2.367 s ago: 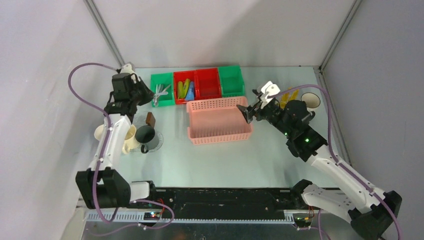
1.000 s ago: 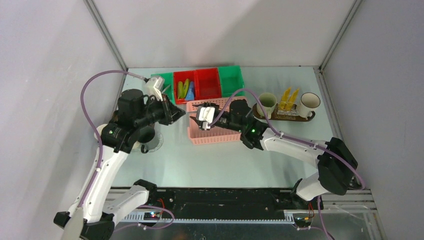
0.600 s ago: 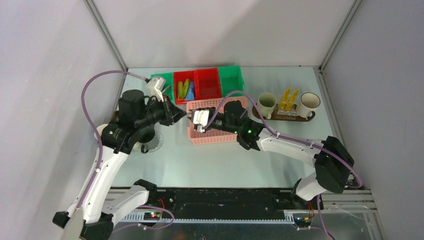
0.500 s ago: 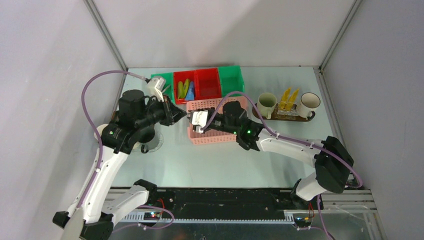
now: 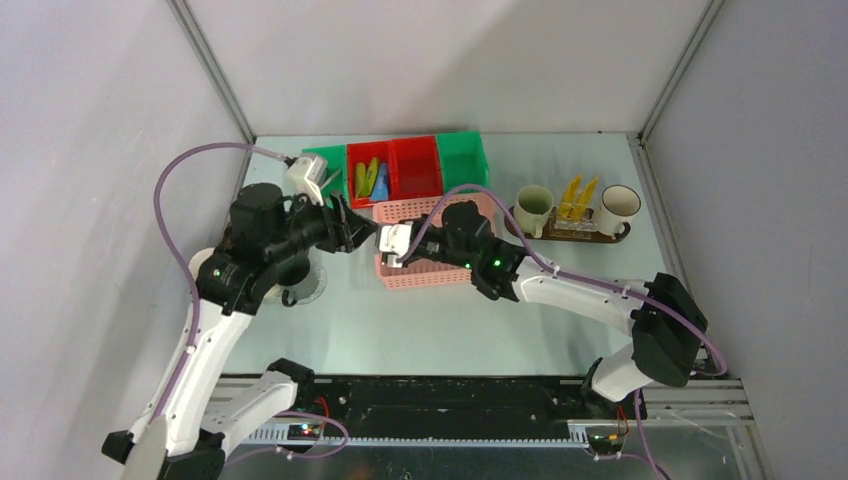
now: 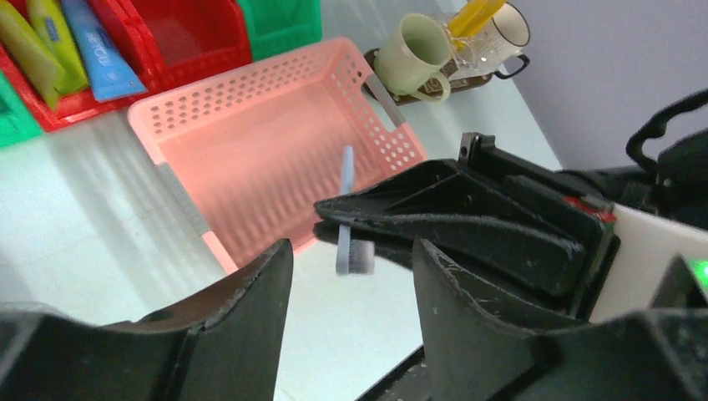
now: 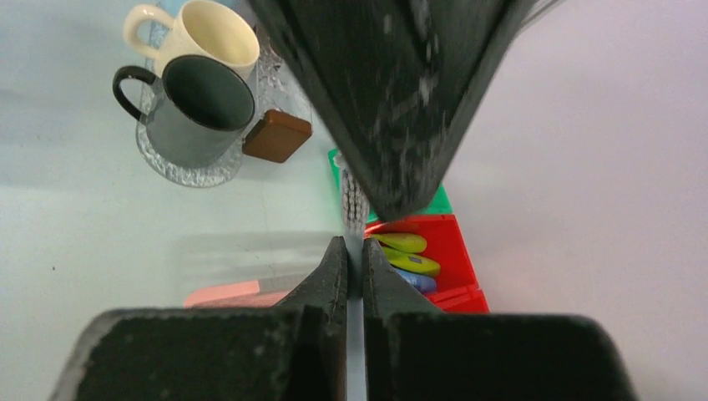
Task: Prepare toiletry sets of a toothbrush and toothpaste on the tray
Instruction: Pick up the toothbrush from the storage box.
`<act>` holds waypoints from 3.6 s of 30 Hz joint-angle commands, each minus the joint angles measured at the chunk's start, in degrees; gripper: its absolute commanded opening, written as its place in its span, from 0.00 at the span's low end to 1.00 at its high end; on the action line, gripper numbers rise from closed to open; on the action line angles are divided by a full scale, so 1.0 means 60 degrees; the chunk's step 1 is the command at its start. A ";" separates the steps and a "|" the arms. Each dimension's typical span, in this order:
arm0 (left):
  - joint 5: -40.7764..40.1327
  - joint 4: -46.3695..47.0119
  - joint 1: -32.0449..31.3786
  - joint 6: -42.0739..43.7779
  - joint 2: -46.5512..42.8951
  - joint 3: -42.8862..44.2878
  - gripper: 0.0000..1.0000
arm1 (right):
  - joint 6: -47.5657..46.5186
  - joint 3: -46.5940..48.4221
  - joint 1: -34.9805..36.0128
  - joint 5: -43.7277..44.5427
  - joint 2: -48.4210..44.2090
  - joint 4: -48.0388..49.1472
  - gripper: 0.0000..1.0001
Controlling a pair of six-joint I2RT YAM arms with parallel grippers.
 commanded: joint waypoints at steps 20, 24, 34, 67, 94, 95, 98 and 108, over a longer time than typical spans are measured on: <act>-0.1104 0.5002 -0.0084 0.1239 -0.3058 -0.3301 0.99 | 0.2880 -0.0619 -0.2157 -0.0144 -0.3573 -0.0420 0.00; -0.0519 0.6417 -0.0193 0.1097 -0.3013 -0.3918 0.99 | 0.3846 -0.0760 -0.1690 0.0694 -0.3798 0.0132 0.00; 0.0238 0.8689 -0.1476 0.1397 -0.1632 -0.4341 0.94 | 0.5529 -0.0780 -0.0183 0.3718 -0.3712 0.1208 0.00; 0.0332 0.8045 -0.3345 0.3934 0.0592 -0.3575 0.00 | 0.6727 -0.0951 0.1171 0.5786 -0.4756 -0.0645 0.40; 0.3016 -0.1941 -0.3346 0.8796 0.2117 0.0387 0.00 | -0.3008 -0.0493 0.1082 0.1774 -0.7327 -0.8484 0.65; 0.3046 -0.2116 -0.3344 0.8853 0.2122 0.0438 0.00 | -0.3198 -0.0496 0.1085 0.1770 -0.7256 -0.8464 0.64; 0.3068 -0.2567 -0.3344 0.9106 0.2144 0.0637 0.00 | -0.4202 -0.0491 0.1103 0.1827 -0.7060 -0.8365 0.63; 0.2677 -0.3298 -0.3341 0.9474 0.2197 0.1004 0.00 | -0.5994 -0.0485 0.1195 0.1407 -0.6594 -0.7588 0.61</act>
